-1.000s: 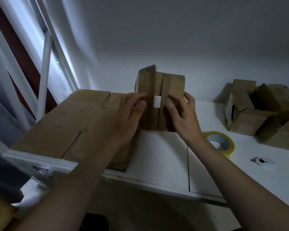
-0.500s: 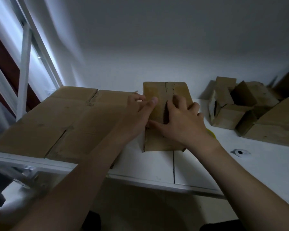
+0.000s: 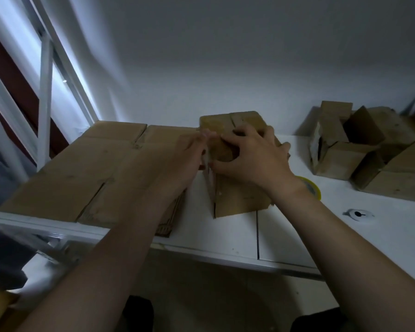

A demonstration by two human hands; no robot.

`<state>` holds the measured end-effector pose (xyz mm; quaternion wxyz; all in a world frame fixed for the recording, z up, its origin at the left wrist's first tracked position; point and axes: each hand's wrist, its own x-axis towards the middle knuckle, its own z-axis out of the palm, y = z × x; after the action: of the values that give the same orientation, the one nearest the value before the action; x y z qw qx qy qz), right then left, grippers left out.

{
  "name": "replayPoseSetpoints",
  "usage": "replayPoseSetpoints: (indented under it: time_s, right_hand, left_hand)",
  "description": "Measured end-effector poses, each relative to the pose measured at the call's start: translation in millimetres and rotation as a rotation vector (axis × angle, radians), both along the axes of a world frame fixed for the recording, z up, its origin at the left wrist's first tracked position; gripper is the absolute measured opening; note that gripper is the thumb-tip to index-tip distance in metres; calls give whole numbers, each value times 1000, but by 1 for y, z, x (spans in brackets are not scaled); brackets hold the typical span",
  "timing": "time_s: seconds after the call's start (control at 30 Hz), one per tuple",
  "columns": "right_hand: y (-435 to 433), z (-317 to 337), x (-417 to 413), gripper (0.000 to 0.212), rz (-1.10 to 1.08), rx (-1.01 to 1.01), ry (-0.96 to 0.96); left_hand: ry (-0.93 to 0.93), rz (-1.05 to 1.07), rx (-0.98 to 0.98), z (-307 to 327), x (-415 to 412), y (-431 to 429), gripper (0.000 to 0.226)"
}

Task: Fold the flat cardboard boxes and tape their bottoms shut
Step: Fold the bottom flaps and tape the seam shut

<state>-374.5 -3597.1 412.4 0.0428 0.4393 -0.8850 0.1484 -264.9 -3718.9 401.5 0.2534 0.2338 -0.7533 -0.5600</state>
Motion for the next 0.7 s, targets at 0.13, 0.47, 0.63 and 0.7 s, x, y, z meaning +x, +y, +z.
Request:
replayPoseSetpoints:
  time_s: [0.13, 0.47, 0.63, 0.7]
  right_hand:
    - [16, 3, -17, 76, 216, -41, -69]
    - [49, -8, -55, 59, 574, -170, 19]
    - [48, -25, -73, 66, 565, -87, 70]
    - [48, -25, -78, 72, 567, -65, 53]
  left_hand:
    - [-26, 164, -172, -7, 2, -24, 40]
    - [-80, 136, -159, -9, 7, -21, 43]
    - [-131, 116, -147, -20, 4, -14, 42]
    - [-132, 142, -151, -20, 2, -11, 44]
